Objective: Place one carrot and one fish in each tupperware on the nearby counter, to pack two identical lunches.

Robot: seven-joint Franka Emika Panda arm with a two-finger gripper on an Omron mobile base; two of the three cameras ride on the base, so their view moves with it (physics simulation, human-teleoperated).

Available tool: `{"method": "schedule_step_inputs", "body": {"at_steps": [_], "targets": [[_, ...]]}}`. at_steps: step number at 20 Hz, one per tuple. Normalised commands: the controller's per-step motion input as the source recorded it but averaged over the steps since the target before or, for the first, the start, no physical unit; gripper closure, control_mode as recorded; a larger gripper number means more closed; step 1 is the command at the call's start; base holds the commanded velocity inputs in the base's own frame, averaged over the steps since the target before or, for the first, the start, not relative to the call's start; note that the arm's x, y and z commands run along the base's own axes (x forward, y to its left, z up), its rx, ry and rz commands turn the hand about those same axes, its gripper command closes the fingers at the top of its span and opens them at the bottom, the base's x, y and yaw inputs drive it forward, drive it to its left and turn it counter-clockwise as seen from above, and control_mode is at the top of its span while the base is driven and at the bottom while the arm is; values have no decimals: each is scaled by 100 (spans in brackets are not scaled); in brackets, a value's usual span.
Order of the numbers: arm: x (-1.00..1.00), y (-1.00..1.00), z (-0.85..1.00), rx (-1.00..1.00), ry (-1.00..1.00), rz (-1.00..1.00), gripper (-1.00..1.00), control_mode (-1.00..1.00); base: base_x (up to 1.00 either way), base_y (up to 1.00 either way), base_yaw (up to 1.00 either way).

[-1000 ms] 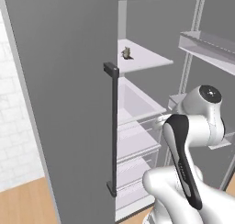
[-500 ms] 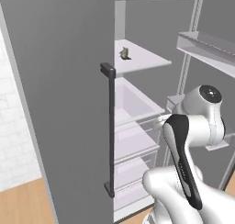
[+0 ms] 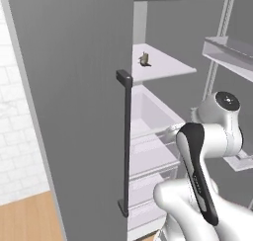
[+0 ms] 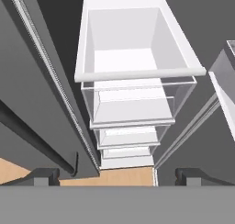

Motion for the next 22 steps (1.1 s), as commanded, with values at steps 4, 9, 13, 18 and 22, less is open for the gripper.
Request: {"method": "schedule_step_inputs", "body": {"at_steps": [4, 9, 13, 18, 22], "targets": [[15, -5, -1, 0, 0, 4, -100, -100, 17, -7, 6], [25, -15, 0, 3, -3, 4, -100, -100, 0, 0, 0], [13, -1, 47, 2, -15, 0, -100, -100, 0, 0, 0], [49, 2, 63, 3, -16, -1, -100, -100, 0, 0, 0], [43, 4, 66, 6, -7, -5, -100, -100, 0, 0, 0]]}}
